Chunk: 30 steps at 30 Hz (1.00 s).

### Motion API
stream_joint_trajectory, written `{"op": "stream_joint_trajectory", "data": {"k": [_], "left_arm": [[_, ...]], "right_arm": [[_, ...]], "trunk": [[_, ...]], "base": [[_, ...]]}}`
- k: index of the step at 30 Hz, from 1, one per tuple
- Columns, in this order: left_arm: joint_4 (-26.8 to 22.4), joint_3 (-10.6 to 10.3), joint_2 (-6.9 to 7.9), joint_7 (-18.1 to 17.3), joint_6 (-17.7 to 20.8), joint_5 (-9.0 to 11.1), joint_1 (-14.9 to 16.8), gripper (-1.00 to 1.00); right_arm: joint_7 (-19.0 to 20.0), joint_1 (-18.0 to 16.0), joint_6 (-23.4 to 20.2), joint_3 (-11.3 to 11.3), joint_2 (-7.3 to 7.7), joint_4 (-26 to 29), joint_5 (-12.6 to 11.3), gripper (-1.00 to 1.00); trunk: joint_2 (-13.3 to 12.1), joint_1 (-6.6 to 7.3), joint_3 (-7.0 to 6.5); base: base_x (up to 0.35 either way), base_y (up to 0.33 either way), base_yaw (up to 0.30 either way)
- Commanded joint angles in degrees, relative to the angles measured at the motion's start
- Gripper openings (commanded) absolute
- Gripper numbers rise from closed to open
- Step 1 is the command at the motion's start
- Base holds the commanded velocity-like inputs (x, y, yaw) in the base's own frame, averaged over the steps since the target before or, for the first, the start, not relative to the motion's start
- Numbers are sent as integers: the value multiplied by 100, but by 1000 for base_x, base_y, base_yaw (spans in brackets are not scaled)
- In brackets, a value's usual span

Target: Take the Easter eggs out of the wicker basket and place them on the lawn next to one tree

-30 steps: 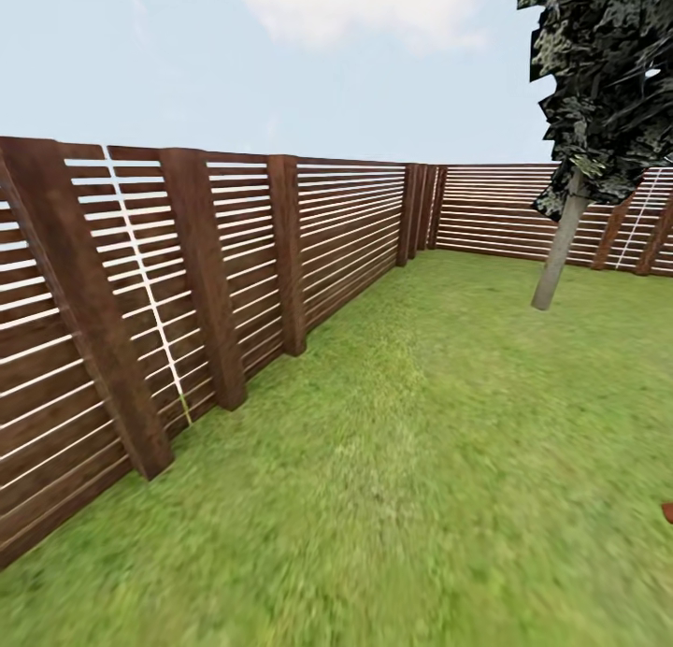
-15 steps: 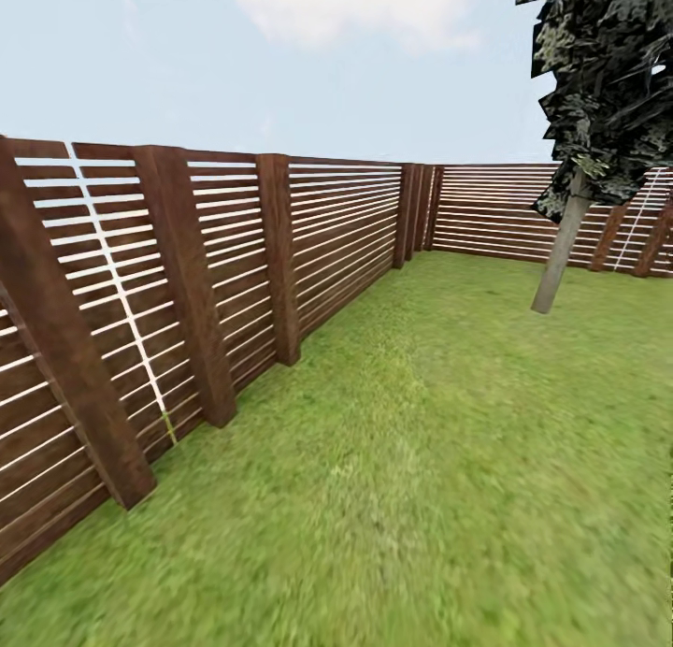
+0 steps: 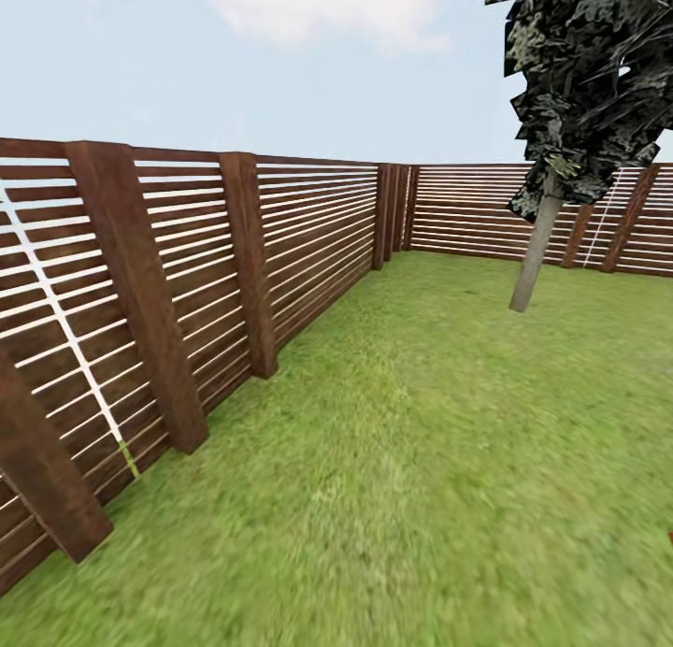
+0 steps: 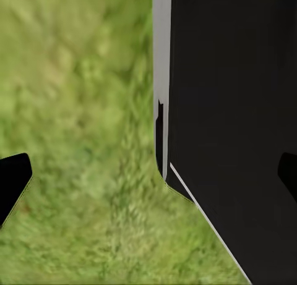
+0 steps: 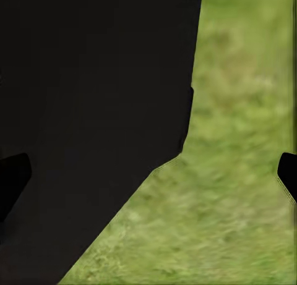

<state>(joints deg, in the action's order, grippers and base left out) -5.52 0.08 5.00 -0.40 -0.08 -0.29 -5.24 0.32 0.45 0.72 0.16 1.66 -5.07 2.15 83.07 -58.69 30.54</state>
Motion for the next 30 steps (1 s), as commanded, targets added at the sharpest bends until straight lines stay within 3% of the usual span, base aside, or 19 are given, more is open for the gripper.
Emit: {"op": "stream_joint_trajectory", "data": {"k": [1, 10, 30], "left_arm": [[-11, 1, 1, -4, -1, -3, -4, 100], [-11, 1, 1, -4, -1, -1, -4, 100], [-11, 1, 1, -4, -1, -2, -4, 100]], "right_arm": [[3, -1, 7, 1, 1, -3, 22, 100], [7, -1, 10, 1, 5, -3, 24, 100], [13, -1, 9, -6, 11, -3, 22, 100]], "trunk": [[1, -4, 3], [1, -4, 3], [1, -4, 3]], "base": [[334, 0, -3], [335, 0, -42], [335, 0, -255]]}}
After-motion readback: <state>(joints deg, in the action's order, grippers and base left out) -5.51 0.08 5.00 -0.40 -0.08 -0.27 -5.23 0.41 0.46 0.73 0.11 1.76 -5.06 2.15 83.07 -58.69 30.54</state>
